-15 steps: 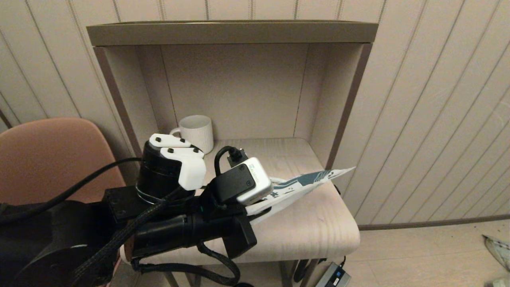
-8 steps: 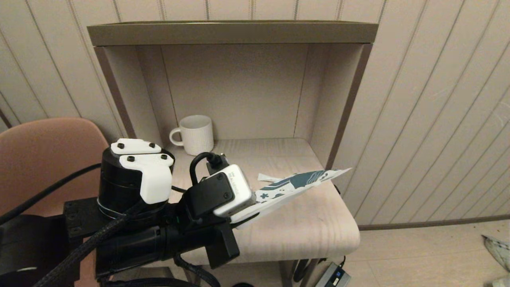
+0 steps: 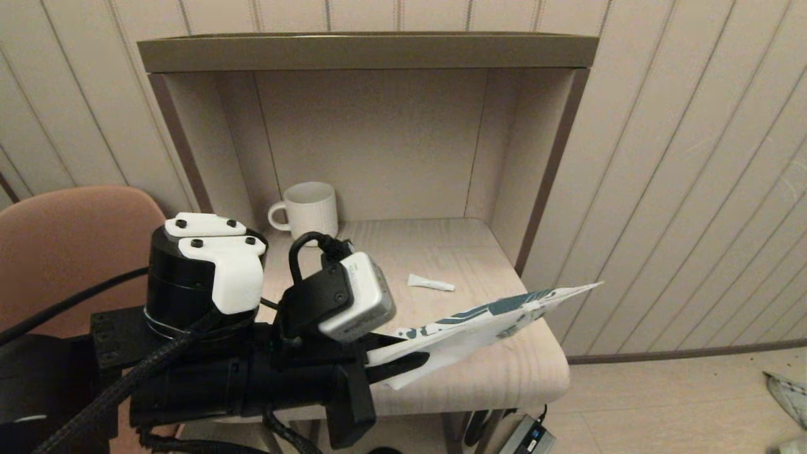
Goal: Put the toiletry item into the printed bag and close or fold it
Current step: Hand it to the other hand
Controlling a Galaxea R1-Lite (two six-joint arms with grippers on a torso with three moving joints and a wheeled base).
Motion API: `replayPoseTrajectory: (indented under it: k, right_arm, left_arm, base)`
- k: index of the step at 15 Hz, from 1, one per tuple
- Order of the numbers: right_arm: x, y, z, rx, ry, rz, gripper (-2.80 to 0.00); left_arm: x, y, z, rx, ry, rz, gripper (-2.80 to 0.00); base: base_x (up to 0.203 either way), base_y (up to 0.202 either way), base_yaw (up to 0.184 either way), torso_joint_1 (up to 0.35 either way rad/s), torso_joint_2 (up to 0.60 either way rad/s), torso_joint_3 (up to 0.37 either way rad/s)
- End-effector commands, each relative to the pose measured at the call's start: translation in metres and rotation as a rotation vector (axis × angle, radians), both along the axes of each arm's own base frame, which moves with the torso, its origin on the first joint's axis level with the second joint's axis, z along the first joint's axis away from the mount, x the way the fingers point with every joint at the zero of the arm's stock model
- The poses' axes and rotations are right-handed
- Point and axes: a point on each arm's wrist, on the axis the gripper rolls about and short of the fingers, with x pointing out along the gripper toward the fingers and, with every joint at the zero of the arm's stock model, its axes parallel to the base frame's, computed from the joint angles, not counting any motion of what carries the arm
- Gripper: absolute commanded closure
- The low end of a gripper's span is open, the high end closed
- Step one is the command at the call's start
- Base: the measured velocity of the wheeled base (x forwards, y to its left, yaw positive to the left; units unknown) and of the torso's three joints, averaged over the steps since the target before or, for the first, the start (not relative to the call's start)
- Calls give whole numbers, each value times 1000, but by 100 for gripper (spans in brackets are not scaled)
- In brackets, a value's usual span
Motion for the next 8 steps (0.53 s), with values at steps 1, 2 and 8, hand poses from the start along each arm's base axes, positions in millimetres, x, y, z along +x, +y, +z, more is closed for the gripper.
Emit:
replayPoseTrajectory:
  k: [1, 2, 8]
  right_arm:
    - [68, 21, 3, -20, 169, 92, 0]
    - [88, 27, 5, -8, 194, 168, 0]
    - [187, 13, 44, 96, 160, 511, 0]
  left_arm:
    - [5, 12, 6, -20, 43, -38, 0]
    - [6, 17, 9, -14, 94, -67, 0]
    - [40, 43, 19, -56, 239, -143, 0]
  base:
    - [0, 0, 0, 0, 0, 0]
    - [0, 0, 0, 0, 0, 0]
    - [0, 0, 0, 0, 0, 0]
